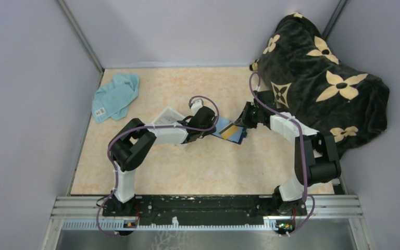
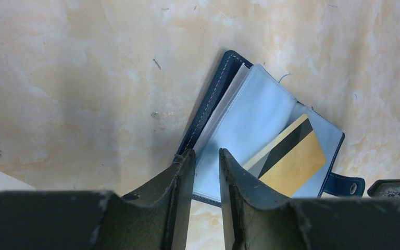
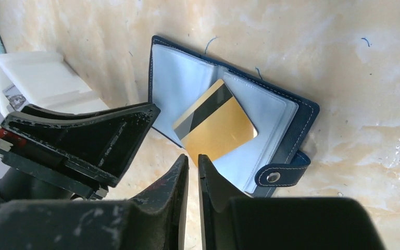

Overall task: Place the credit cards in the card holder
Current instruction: Insert the credit card into the card holder.

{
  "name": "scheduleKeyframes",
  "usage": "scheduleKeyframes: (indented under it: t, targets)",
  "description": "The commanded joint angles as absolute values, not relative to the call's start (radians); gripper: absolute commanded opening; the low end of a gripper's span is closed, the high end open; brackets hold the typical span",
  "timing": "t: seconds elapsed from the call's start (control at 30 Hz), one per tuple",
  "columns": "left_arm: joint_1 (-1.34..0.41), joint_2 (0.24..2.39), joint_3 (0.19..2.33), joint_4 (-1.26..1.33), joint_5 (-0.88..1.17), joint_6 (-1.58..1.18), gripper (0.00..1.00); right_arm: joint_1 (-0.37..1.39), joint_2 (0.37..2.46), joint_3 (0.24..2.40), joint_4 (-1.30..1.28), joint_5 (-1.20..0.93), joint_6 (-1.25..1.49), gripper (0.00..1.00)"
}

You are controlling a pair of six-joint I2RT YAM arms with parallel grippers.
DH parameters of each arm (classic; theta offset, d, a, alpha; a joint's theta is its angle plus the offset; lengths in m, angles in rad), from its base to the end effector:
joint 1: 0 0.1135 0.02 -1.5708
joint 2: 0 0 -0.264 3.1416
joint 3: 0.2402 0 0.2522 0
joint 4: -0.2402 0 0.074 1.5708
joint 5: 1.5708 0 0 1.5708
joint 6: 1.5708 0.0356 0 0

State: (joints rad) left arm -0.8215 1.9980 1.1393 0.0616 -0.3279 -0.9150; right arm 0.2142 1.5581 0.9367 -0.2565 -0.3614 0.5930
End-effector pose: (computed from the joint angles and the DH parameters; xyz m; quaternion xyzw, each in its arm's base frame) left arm 0.2877 -0.2925 0.1305 -0.1042 0.9098 -0.1864 0.3559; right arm 0.3093 0.0802 0.2011 0.1143 0.9202 0.2866 0.2408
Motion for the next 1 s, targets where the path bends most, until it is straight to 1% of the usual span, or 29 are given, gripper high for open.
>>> scheduleKeyframes:
  t: [0.0,0.13,0.2,0.97]
  targets:
    - [-0.775,2.164,1.009,-0.334,-0.388,-0.836,0.35,0.229,1.512,0.906,-0.257,-0.34,0.575,0.11]
    - [-0.775,2.165,1.008,-0.333,-0.387,-0.836,0.35,0.241,1.51,0.869,-0.238,-0.331,0.578,0.05]
    - [-0.776,2.166,1.006,-0.331,-0.385,-0.835,0.35,0.243,1.511,0.86,-0.234,-0.327,0.576,0.0]
    - [-0.776,2.178,1.008,-0.327,-0.38,-0.837,0.35,0.245,1.614,0.873,-0.214,-0.286,0.56,0.0]
